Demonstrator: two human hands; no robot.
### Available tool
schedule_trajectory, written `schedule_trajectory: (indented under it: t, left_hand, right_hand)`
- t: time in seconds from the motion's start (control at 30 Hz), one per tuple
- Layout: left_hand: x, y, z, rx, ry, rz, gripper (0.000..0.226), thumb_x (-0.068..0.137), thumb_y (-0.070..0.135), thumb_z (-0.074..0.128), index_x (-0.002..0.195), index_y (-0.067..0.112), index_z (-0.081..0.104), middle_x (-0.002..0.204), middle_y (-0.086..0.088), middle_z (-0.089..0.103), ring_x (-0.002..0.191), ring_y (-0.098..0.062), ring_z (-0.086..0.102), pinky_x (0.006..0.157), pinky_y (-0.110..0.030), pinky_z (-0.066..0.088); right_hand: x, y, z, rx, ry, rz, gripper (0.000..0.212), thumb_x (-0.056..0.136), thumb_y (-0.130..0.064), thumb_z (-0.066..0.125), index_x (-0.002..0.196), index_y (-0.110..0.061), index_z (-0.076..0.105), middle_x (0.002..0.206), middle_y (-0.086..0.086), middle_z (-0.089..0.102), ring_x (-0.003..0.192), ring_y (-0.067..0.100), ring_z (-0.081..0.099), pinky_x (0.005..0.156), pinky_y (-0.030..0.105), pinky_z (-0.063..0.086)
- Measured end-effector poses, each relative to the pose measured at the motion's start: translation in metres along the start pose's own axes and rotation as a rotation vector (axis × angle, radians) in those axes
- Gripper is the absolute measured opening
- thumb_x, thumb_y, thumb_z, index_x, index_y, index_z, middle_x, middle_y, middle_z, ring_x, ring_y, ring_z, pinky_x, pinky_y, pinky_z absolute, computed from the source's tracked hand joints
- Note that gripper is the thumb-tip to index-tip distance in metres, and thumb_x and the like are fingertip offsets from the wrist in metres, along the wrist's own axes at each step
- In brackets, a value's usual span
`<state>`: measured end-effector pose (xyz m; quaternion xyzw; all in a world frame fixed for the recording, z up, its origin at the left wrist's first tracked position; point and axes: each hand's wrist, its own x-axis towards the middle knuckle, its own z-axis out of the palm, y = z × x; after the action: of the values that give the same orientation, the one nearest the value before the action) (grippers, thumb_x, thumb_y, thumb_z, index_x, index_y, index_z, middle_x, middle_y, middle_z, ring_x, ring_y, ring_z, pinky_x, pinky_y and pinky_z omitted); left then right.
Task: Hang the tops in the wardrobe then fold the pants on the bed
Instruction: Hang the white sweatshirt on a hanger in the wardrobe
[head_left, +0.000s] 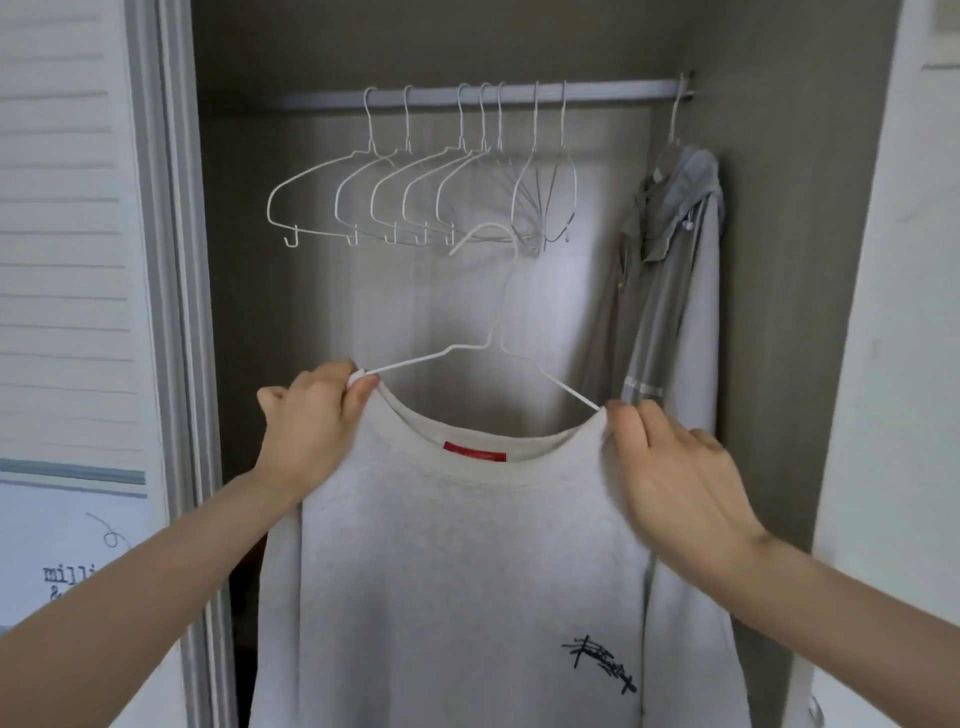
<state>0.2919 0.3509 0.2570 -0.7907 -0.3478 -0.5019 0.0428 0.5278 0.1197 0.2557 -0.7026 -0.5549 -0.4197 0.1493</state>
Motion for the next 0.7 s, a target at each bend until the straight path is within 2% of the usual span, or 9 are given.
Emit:
schedule_trajectory:
  t: [0.07, 0.13, 0.17, 0.27, 0.37, 0.43, 0.5, 0.6, 0.7]
  left_hand:
    - [0.013, 0.0, 0.004, -0.032, -0.08, 0.006, 0.03, 0.102, 0.039, 0.036, 0.08, 0.025, 0.051, 0.074, 0.005, 0.055, 0.073, -0.013, 0.055, 0.087, -0.044, 0.037]
    - [0.03, 0.001, 0.01, -0.089, -0.15, 0.013, 0.032, 0.103, 0.038, 0.035, 0.085, 0.019, 0.055, 0.078, -0.001, 0.059, 0.073, -0.018, 0.058, 0.082, -0.046, 0.048]
    - [0.038, 0.002, 0.015, -0.118, -0.173, 0.024, 0.034, 0.103, 0.037, 0.035, 0.089, 0.015, 0.057, 0.08, -0.005, 0.06, 0.075, -0.023, 0.06, 0.078, -0.048, 0.05]
    - [0.062, 0.018, 0.039, -0.114, -0.187, 0.069, 0.039, 0.104, 0.038, 0.033, 0.102, 0.01, 0.061, 0.096, -0.016, 0.063, 0.09, -0.037, 0.06, 0.082, -0.05, 0.049]
    - [0.081, 0.04, 0.065, -0.144, -0.202, 0.07, 0.038, 0.103, 0.041, 0.034, 0.108, 0.016, 0.063, 0.107, -0.015, 0.065, 0.1, -0.037, 0.06, 0.087, -0.046, 0.048]
    - [0.093, 0.061, 0.078, -0.208, -0.217, 0.08, 0.038, 0.102, 0.041, 0.039, 0.082, 0.018, 0.061, 0.095, -0.016, 0.064, 0.092, -0.037, 0.062, 0.084, -0.046, 0.049]
    - [0.108, 0.084, 0.087, -0.267, -0.225, 0.093, 0.045, 0.099, 0.039, 0.047, 0.057, 0.023, 0.043, 0.08, -0.015, 0.056, 0.084, -0.038, 0.06, 0.08, -0.045, 0.05]
    - [0.127, 0.117, 0.096, -0.356, -0.238, 0.112, 0.039, 0.096, 0.033, 0.052, 0.06, 0.019, 0.049, 0.087, -0.017, 0.059, 0.09, -0.036, 0.061, 0.082, -0.042, 0.049]
    - [0.13, 0.149, 0.101, -0.488, -0.261, 0.16, 0.023, 0.096, 0.026, 0.051, 0.081, 0.015, 0.065, 0.091, -0.011, 0.065, 0.096, -0.033, 0.064, 0.08, -0.034, 0.049]
  right_hand:
    - [0.009, -0.006, -0.013, 0.036, -0.041, -0.009, 0.025, 0.085, -0.003, 0.035, 0.099, -0.012, 0.054, 0.076, -0.003, 0.053, 0.05, 0.022, 0.049, 0.05, 0.034, 0.041]
    - [0.018, 0.0, -0.026, 0.337, -0.143, -0.002, 0.011, 0.099, -0.018, 0.033, 0.095, -0.023, 0.042, 0.076, -0.011, 0.046, 0.06, 0.015, 0.047, 0.058, 0.035, 0.037]
    - [0.023, 0.004, -0.03, 0.529, -0.19, 0.045, 0.016, 0.102, -0.026, 0.034, 0.089, -0.024, 0.042, 0.074, -0.01, 0.047, 0.064, 0.011, 0.048, 0.061, 0.034, 0.039]
    - [0.035, 0.014, -0.055, 1.036, -0.29, 0.307, 0.024, 0.1, -0.018, 0.046, 0.078, -0.014, 0.055, 0.073, -0.003, 0.055, 0.071, 0.011, 0.051, 0.068, 0.027, 0.038]
    - [0.032, 0.026, -0.076, 1.369, -0.349, 0.511, 0.019, 0.098, -0.016, 0.051, 0.09, -0.004, 0.064, 0.085, 0.011, 0.063, 0.082, 0.023, 0.059, 0.079, 0.033, 0.042]
    - [0.028, 0.036, -0.09, 1.39, -0.324, 0.563, 0.02, 0.097, -0.017, 0.052, 0.093, -0.004, 0.067, 0.088, 0.012, 0.068, 0.082, 0.024, 0.064, 0.077, 0.032, 0.048]
    - [0.03, 0.043, -0.104, 1.369, -0.258, 0.606, 0.023, 0.095, -0.016, 0.054, 0.081, -0.008, 0.07, 0.081, 0.013, 0.069, 0.071, 0.022, 0.066, 0.063, 0.026, 0.052]
    - [0.042, 0.05, -0.116, 1.222, -0.109, 0.665, 0.037, 0.094, -0.015, 0.057, 0.058, -0.014, 0.066, 0.061, 0.007, 0.064, 0.052, 0.014, 0.062, 0.048, 0.021, 0.047]
    - [0.056, 0.056, -0.123, 1.038, 0.019, 0.727, 0.026, 0.094, -0.015, 0.058, 0.07, -0.007, 0.065, 0.061, 0.006, 0.066, 0.053, 0.015, 0.064, 0.048, 0.022, 0.049]
